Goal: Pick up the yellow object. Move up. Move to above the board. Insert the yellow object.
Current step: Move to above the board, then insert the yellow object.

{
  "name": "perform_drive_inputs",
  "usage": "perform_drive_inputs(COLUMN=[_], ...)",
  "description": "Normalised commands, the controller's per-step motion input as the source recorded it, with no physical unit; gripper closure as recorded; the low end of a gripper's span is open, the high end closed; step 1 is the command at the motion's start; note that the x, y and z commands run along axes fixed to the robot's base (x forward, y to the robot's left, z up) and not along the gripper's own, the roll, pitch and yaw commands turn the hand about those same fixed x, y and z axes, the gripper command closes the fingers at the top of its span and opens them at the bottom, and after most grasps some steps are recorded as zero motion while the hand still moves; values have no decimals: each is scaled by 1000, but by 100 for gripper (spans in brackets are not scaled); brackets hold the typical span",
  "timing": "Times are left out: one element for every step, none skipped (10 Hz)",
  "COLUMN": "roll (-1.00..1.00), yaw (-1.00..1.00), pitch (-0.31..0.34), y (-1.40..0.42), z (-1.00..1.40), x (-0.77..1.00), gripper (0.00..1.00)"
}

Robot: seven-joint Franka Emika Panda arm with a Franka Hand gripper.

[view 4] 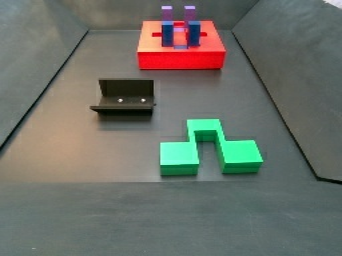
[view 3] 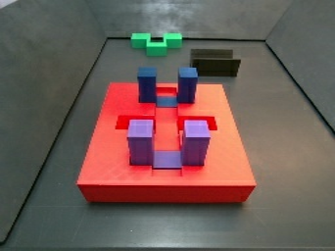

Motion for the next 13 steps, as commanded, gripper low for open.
perform_drive_inputs(roll=[18,46,87,92,-9,-56,-6,0,16,54,121,6,4], yaw=[4,5,7,10,0,-17,-149,-117,-129,-94,-103,-97,-86], pitch=[142,152,180,184,-13,-39,-67,-33,0,0,0,11,0], y=[-1400,-1400,-726,-359,0,0,-34,-74,-63,-66,-374,-103,-86], z=[225,222,115,68,0,0,-77,-217,-291,-466,-877,-951,-920], x=[1008,1052,599,343,-3,0,0,386,631,823,511,646,586], gripper=[100,100,100,100,100,100,100,100,100,100,100,100,100])
